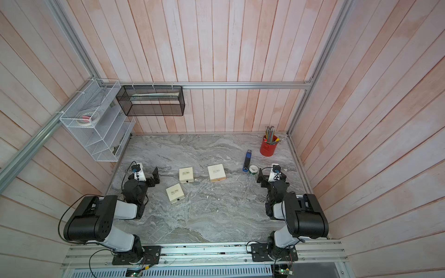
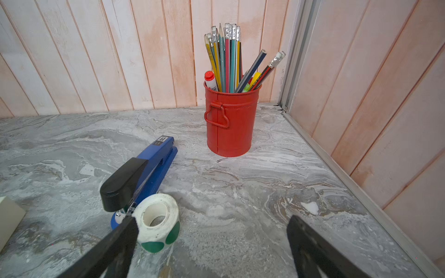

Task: Place the earrings into the drawer-style jewelry box
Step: Adjust the jewelry box at the center of the board.

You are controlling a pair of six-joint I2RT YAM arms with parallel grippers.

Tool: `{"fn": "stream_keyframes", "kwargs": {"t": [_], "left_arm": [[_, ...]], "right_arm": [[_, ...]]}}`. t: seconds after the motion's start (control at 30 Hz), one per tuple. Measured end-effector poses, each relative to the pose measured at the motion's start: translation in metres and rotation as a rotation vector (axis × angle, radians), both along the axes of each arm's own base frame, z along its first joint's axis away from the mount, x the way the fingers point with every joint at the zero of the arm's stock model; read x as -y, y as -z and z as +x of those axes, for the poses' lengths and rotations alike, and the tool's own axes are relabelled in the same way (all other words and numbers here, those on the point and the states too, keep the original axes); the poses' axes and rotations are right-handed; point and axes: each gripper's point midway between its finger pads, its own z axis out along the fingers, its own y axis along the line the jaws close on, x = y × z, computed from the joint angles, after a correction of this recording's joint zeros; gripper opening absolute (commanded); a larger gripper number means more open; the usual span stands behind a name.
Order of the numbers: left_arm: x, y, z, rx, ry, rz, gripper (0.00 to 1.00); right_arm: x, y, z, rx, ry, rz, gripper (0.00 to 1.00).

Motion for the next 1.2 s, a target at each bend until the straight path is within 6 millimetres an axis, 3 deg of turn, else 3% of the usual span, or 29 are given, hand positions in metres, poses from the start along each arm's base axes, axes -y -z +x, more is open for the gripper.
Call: {"fn": "stream_keyframes", "kwargs": {"t": [0.83, 0.93, 1.1, 1.2], "left_arm": [[-0.001, -0.008, 0.0, 0.026, -0.005, 0.004, 1.0], [-0.002, -0.028, -0.005, 0.062, -0.024, 0.008, 1.0], [-0.003, -0.08, -0.008, 0.133, -0.058, -0.028, 1.0], [-0.007, -0.098, 0.001, 0.115, -0.088, -0.097, 1.0]], "right_arm": [[0.003, -0.006, 0.002, 0.02, 0.008, 0.0, 0.98], [0.003, -0.012, 0.001, 0.024, 0.005, 0.0, 0.98], [0.004, -0.053, 0.003, 0.099, 0.011, 0.002, 0.98], [0.005, -0.074, 0.004, 0.129, 0.023, 0.029, 0.98]]}}
